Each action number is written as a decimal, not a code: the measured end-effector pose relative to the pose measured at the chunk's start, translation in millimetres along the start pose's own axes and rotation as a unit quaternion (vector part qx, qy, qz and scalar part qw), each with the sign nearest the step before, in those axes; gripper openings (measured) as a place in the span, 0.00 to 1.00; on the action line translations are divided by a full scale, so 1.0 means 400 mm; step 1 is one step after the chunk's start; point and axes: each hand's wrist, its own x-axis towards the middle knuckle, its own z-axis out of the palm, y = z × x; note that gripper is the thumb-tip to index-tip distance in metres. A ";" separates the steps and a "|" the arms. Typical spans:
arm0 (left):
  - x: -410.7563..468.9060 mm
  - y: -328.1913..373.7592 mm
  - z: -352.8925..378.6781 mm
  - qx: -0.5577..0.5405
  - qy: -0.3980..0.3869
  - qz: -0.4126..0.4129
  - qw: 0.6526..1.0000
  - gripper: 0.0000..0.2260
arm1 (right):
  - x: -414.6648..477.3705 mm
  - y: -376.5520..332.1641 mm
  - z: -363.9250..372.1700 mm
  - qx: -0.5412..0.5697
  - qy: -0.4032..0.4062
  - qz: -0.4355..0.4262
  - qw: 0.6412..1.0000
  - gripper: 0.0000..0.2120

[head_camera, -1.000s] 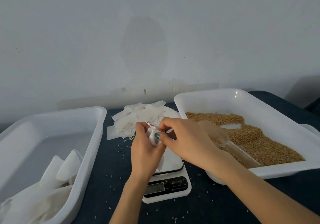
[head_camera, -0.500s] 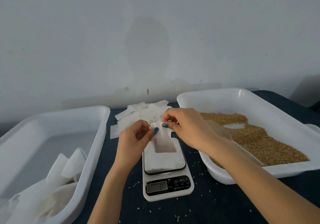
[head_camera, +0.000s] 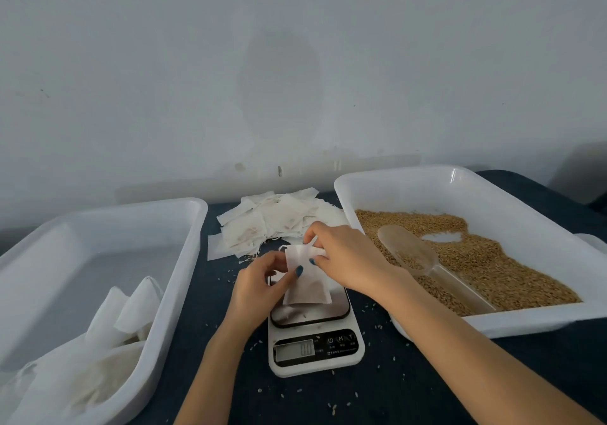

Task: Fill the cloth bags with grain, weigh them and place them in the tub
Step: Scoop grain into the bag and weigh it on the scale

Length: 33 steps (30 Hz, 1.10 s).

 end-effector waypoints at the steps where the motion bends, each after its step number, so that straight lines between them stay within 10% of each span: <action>1: 0.002 0.002 -0.002 0.007 -0.005 0.002 1.000 0.02 | -0.002 0.002 0.001 0.006 0.007 -0.002 1.000 0.13; 33: -0.019 0.046 -0.008 0.083 0.019 0.036 0.996 0.12 | -0.003 0.000 -0.001 -0.033 -0.007 -0.031 0.999 0.10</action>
